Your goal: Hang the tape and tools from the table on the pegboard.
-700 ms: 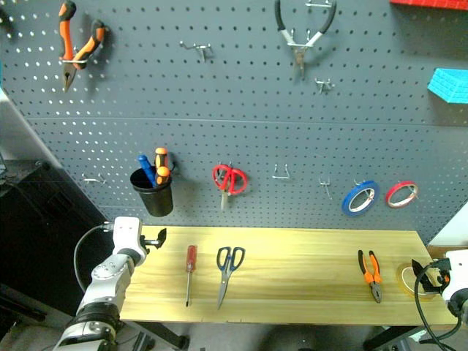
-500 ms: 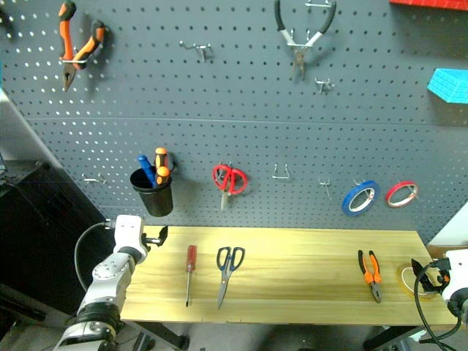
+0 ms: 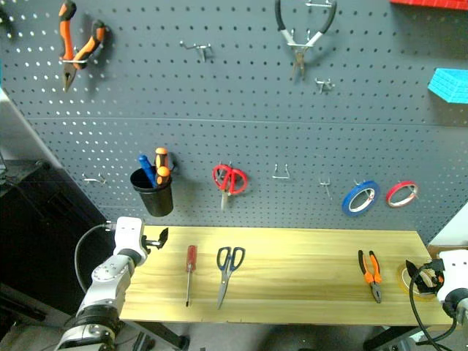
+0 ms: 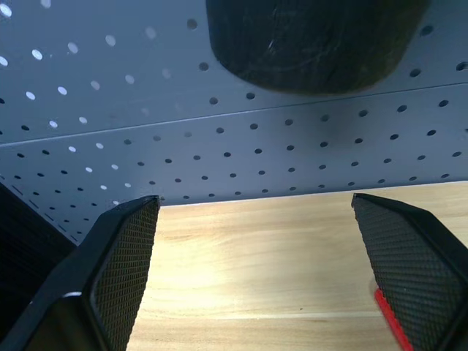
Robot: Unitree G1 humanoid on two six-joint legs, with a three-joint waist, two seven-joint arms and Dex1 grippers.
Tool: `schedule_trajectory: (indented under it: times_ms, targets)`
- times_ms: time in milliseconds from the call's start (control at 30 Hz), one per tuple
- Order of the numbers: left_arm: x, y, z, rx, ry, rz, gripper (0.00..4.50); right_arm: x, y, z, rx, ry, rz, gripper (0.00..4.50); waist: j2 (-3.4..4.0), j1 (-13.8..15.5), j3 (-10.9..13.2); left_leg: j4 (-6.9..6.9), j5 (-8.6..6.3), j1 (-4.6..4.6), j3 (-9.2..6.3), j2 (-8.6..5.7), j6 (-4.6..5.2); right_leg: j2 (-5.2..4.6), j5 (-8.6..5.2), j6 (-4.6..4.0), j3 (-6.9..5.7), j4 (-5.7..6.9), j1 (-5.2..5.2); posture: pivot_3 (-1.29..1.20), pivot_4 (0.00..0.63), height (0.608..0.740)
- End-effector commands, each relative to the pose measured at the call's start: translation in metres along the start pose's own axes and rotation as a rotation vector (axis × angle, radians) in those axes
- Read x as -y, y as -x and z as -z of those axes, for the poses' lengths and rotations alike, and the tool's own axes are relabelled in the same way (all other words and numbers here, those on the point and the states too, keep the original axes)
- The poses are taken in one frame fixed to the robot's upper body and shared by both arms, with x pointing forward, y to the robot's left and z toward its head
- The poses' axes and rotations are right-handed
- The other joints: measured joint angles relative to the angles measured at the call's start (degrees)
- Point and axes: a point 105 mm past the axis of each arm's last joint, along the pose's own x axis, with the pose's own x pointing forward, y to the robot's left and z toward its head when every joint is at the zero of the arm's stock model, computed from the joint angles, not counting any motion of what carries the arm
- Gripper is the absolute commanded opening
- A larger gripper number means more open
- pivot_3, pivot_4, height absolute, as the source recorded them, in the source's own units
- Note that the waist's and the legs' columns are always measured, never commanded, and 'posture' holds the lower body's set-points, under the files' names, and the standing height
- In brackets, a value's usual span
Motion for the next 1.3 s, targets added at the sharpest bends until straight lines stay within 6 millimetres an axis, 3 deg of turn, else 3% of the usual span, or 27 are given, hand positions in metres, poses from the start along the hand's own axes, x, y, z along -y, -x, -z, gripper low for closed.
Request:
schedule_trajectory:
  times_ms: [33, 433, 800, 1000, 1067, 1167, 1300]
  targets:
    - [0.007, 0.000, -0.019, 0.064, -0.015, 0.066, 4.48, -0.011, -0.001, -0.015, 0.050, 0.036, -0.041, 4.50, 0.00, 0.0, 0.0, 0.00, 0.00, 0.00, 0.00, 0.00, 0.00, 0.00, 0.00, 0.00, 0.00, 0.00, 0.00, 0.11, 0.000, 0.740]
    - [0.051, 0.008, -0.031, 0.111, -0.085, 0.283, 4.48, -0.031, 0.001, -0.018, 0.060, 0.031, -0.093, 4.50, 0.00, 0.0, 0.0, 0.01, 0.00, 0.00, -0.02, 0.00, 0.00, 0.00, 0.00, 0.00, -0.01, 0.00, 0.00, 0.11, 0.005, 0.740]
    - [0.138, 0.038, -0.053, 0.203, -0.261, 0.711, 4.48, -0.052, 0.018, -0.024, -0.008, -0.033, -0.149, 4.50, 0.29, -0.3, 1.1, 0.00, -0.02, 0.00, -0.01, 0.02, 0.03, 0.00, -0.01, 0.02, 0.00, -0.05, 0.06, 0.03, 0.069, 0.740]
    - [0.167, 0.050, -0.067, 0.213, -0.287, 0.886, 4.48, -0.056, 0.025, -0.024, -0.095, -0.106, -0.106, 4.50, 0.50, -1.5, 3.0, 0.01, -0.01, -0.04, -0.03, 0.05, 0.02, 0.01, -0.01, 0.02, -0.03, -0.06, 0.06, -0.04, 0.125, 0.740]
    - [0.174, 0.053, -0.071, 0.209, -0.303, 0.935, 4.48, -0.054, 0.025, -0.024, -0.136, -0.110, -0.090, 4.50, 0.44, -2.1, 3.9, 0.02, -0.01, -0.07, -0.04, 0.05, 0.02, 0.01, -0.01, 0.02, -0.04, -0.08, 0.05, -0.06, 0.147, 0.740]
    - [0.195, 0.060, -0.086, 0.205, -0.311, 1.055, 4.48, -0.035, 0.019, -0.022, -0.191, -0.099, -0.015, 4.50, 0.48, -3.4, 5.5, 0.03, -0.01, -0.12, -0.06, 0.05, 0.03, -0.02, -0.01, 0.02, -0.08, -0.11, 0.05, -0.09, 0.186, 0.740]
    - [0.209, 0.064, -0.100, 0.178, -0.338, 1.132, 4.48, -0.019, 0.011, -0.020, -0.243, -0.119, 0.018, 4.50, 0.37, -5.0, 7.9, 0.08, -0.02, -0.17, -0.04, 0.06, 0.06, -0.05, 0.03, 0.08, -0.12, -0.15, 0.04, -0.11, 0.242, 0.740]
